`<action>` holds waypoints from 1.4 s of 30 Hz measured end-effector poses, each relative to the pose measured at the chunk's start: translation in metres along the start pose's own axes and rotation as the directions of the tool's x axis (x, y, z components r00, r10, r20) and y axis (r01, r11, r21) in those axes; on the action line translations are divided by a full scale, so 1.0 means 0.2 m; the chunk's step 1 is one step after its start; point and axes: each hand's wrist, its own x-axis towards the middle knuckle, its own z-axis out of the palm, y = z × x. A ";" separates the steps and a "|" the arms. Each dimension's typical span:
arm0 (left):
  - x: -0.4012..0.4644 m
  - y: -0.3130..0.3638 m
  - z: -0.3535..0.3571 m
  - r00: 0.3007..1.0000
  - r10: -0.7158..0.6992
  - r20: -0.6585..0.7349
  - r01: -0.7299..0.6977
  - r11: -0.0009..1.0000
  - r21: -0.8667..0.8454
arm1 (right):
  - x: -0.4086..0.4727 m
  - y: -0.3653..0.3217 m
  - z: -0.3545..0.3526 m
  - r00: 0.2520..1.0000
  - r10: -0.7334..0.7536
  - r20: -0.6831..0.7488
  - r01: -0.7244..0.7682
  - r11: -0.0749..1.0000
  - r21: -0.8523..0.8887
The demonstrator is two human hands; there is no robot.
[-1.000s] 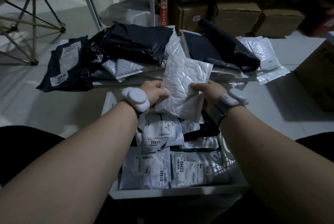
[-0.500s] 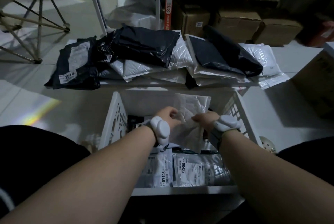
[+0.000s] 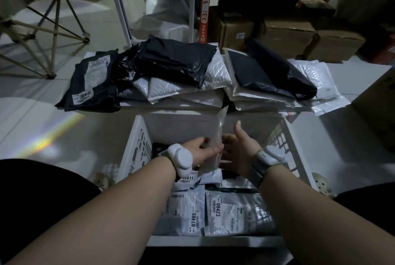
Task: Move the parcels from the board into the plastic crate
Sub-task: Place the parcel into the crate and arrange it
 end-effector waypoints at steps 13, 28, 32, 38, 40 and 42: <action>0.11 -0.12 -0.07 0.921 -0.365 -0.134 0.266 0.843 -0.468 | 0.12 0.04 -0.03 0.985 0.032 -0.170 -0.067 0.977 -0.201; 0.19 -0.27 -0.08 0.949 -0.311 -0.049 0.265 0.873 -0.409 | 0.21 0.15 -0.10 0.962 0.046 -0.270 -0.147 0.919 -0.366; 0.16 -0.25 -0.08 0.927 -0.374 -0.006 0.344 0.859 -0.379 | 0.25 0.16 -0.13 0.945 0.050 -0.322 -0.159 0.933 -0.321; 0.19 -0.22 -0.09 0.966 -0.254 -0.057 0.259 0.956 0.136 | 0.23 0.16 -0.14 0.931 0.016 -0.366 -0.213 0.836 -0.505; 0.18 -0.20 -0.08 0.962 -0.273 0.023 0.254 0.920 0.299 | 0.23 0.14 -0.18 0.903 -0.082 -0.422 -0.250 0.698 -0.671; 0.18 -0.20 -0.07 0.961 -0.266 0.073 0.224 0.907 0.356 | 0.25 0.14 -0.21 0.904 -0.180 -0.388 -0.197 0.631 -0.751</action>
